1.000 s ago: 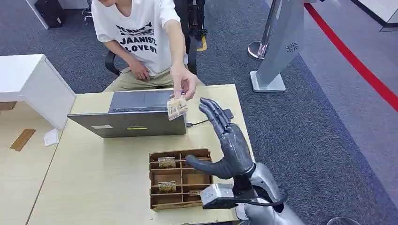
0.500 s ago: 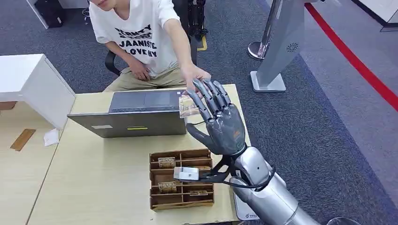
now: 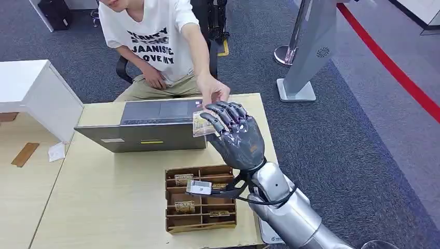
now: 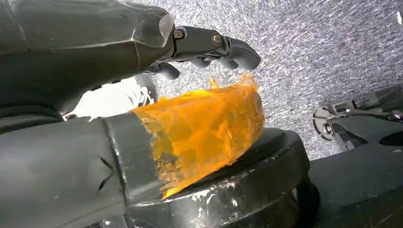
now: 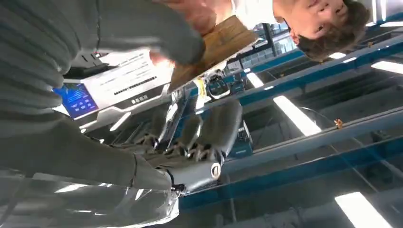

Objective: Pass the card to the sensor for recognition and then transmit it.

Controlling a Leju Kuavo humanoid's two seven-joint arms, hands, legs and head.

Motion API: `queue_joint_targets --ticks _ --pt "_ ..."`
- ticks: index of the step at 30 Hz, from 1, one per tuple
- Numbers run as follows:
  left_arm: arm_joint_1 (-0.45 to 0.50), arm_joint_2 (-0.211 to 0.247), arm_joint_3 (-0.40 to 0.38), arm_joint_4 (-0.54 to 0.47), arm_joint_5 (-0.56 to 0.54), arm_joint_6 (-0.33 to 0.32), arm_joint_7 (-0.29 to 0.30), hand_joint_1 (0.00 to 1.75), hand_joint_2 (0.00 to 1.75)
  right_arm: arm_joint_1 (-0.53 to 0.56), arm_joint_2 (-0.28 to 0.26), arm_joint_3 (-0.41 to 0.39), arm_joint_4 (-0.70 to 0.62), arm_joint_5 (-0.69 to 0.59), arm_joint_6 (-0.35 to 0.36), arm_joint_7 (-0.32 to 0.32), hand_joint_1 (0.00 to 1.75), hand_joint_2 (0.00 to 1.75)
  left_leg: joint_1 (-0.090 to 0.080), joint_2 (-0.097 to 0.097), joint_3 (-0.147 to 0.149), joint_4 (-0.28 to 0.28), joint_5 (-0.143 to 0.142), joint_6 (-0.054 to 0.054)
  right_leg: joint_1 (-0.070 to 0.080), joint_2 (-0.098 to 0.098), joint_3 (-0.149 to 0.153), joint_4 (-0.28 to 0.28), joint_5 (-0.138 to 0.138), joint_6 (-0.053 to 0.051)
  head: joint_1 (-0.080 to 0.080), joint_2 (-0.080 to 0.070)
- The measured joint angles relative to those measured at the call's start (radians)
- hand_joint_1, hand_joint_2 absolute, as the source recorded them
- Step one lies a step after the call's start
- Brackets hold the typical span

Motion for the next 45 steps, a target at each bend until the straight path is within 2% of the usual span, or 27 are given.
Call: queue_joint_targets --ticks 17,24,31,35,39,45 --pt "0.0 0.0 0.0 0.0 0.0 0.001 0.001 0.0 0.0 0.007 0.014 0.0 0.017 -0.008 -0.008 0.005 1.75 1.75 0.0 0.0 0.0 0.0 0.0 0.0 0.0 0.0 0.0 0.0 0.0 0.0 0.0 0.0" --pt "0.0 0.0 0.0 0.0 0.003 0.002 0.001 0.0 0.0 0.02 0.018 -0.002 0.018 -0.064 -0.004 -0.002 1.75 1.75 0.0 0.0 0.0 0.0 0.0 0.0 0.0 0.0 0.0 0.0 0.0 0.0 0.0 0.0" --pt "0.003 0.0 0.0 0.0 0.022 0.008 0.001 0.0 0.0 0.069 0.038 -0.031 -0.023 -0.297 0.045 -0.045 1.75 1.75 0.0 0.0 0.0 0.0 0.0 0.0 0.0 0.0 0.0 0.0 0.0 0.0 0.0 0.0" --pt "0.009 0.0 0.002 0.0 0.043 0.014 -0.001 0.0 0.0 0.125 0.051 -0.075 -0.101 -0.564 0.112 -0.088 1.75 1.75 0.0 0.0 0.0 0.0 0.0 0.0 0.0 0.0 0.0 0.0 0.0 0.0 0.0 0.0" --pt "0.019 0.0 0.009 0.0 0.058 0.023 -0.003 0.0 0.0 0.18 0.058 -0.129 -0.174 -0.758 0.174 -0.118 1.75 1.75 0.0 0.0 0.0 0.0 0.0 0.0 0.0 0.0 0.0 0.0 0.0 0.0 0.0 0.0" --pt "0.027 0.0 0.027 0.0 0.07 0.026 -0.004 0.0 0.0 0.236 0.058 -0.192 -0.241 -0.807 0.185 -0.131 1.75 1.75 0.0 0.0 0.0 0.0 0.0 0.0 0.0 0.0 0.0 0.0 0.0 0.0 0.0 0.0"
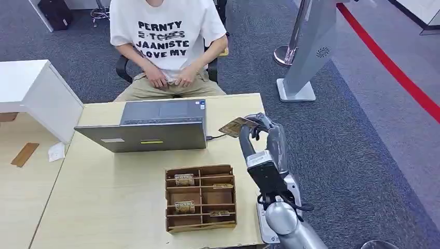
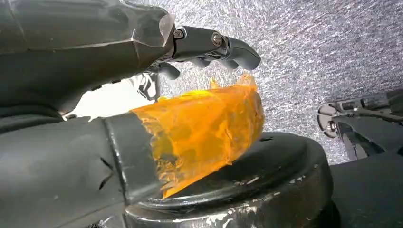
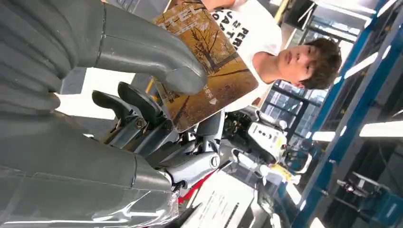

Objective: Pass the card to the sensor for recognition and then transmit it.

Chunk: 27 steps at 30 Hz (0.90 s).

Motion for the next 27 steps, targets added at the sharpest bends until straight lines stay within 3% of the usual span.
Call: queue_joint_targets --ticks 7,18,27 --pt "0.004 0.0 0.017 0.0 0.021 0.006 -0.002 0.0 0.0 0.059 0.0 -0.051 -0.041 -0.066 0.058 -0.001 1.75 1.75 0.0 0.0 0.0 0.0 0.0 0.0 0.0 0.0 0.0 0.0 0.0 0.0 0.0 0.0" --pt "0.006 0.003 0.053 0.0 0.063 0.01 -0.011 0.0 0.0 0.224 -0.048 -0.164 -0.088 -0.261 0.288 -0.019 1.75 1.75 0.0 0.0 0.0 0.0 0.0 0.0 0.0 0.0 0.0 0.0 -0.001 0.0 0.0 0.0" --pt "0.007 0.006 0.076 0.0 0.083 0.012 -0.017 0.0 0.0 0.311 -0.108 -0.26 -0.108 -0.274 0.357 -0.011 1.75 1.75 0.0 0.0 0.0 0.0 0.0 0.0 0.0 0.0 0.0 -0.001 -0.001 0.0 0.0 0.0"
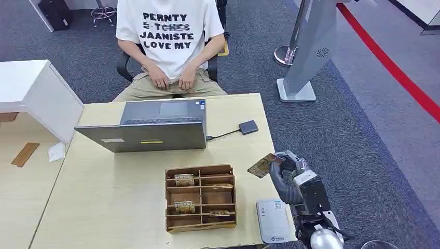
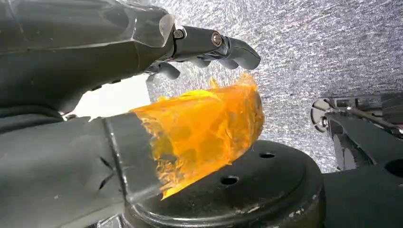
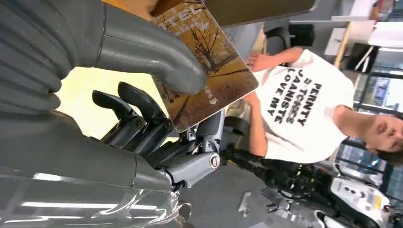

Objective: Pass the card to the sensor for recognition and then transmit it.

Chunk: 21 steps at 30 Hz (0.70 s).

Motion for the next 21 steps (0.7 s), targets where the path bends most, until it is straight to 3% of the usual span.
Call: queue_joint_targets --ticks 15,21 --pt "0.0 0.004 0.023 0.0 0.01 0.0 0.0 0.0 0.0 0.059 -0.136 -0.044 -0.007 0.134 0.122 0.064 1.75 1.75 0.0 0.0 0.0 0.0 0.0 0.0 0.0 0.0 0.0 0.0 0.0 0.0 0.0 0.0" --pt "0.0 0.005 0.024 0.0 0.01 0.0 0.0 0.0 0.0 0.061 -0.174 -0.039 0.011 0.143 0.135 0.069 1.75 1.75 0.0 0.0 0.0 0.0 0.0 0.0 0.0 0.0 0.0 0.0 0.0 0.0 0.0 0.0"
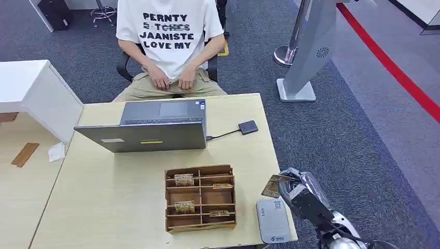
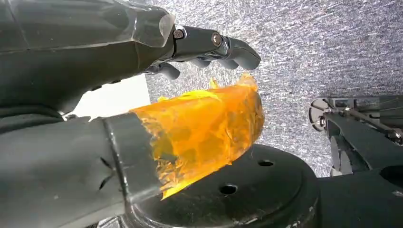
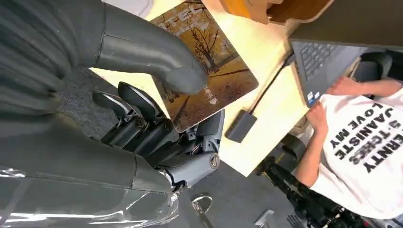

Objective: Pass the card to the sensor for recognition and then transmit it.

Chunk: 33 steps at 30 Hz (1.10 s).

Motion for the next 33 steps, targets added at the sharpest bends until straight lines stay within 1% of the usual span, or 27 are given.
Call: queue_joint_targets --ticks 5,15,18,21,29,33 --pt "0.0 0.002 0.0 0.0 0.0 0.0 0.0 0.0 0.0 0.0 -0.013 0.003 0.008 0.0 0.002 0.0 1.75 1.75 0.0 0.0 0.0 0.0 0.0 0.0 0.0 0.0 0.0 0.0 0.0 0.0 0.0 0.0" --pt "0.0 0.003 0.0 0.0 0.0 0.003 0.0 0.0 0.0 0.001 -0.047 0.026 0.03 -0.009 0.026 0.036 1.75 1.75 0.0 0.0 0.0 0.0 0.0 0.0 0.0 0.0 0.0 0.0 0.0 0.0 0.0 0.0" --pt "0.0 0.004 0.0 0.0 0.0 0.004 0.0 0.0 0.0 0.001 -0.062 0.044 0.044 -0.023 0.043 0.05 1.75 1.75 0.0 0.0 0.0 0.0 0.0 0.0 0.0 0.0 0.0 0.0 0.0 0.0 0.0 0.0" --pt "0.0 0.005 0.0 0.0 -0.001 0.004 0.0 0.0 0.0 -0.004 -0.066 0.066 0.061 -0.036 0.054 0.058 1.75 1.75 0.0 0.0 0.0 0.0 0.0 0.0 0.0 0.0 0.0 0.0 0.0 0.0 0.0 0.0" --pt "-0.001 0.006 0.0 0.0 -0.008 0.004 0.001 0.0 0.0 -0.036 -0.069 0.139 0.129 -0.052 0.055 0.09 1.75 1.75 0.0 0.0 0.0 0.0 0.0 0.0 0.0 0.0 0.0 0.0 0.0 0.0 0.0 0.0" --pt "0.0 0.006 0.0 0.0 -0.009 0.004 0.001 0.0 0.0 -0.046 -0.076 0.169 0.148 -0.051 0.055 0.092 1.75 1.75 0.0 0.0 0.0 0.0 0.0 0.0 0.0 0.0 0.0 0.0 0.0 0.0 0.0 0.0"
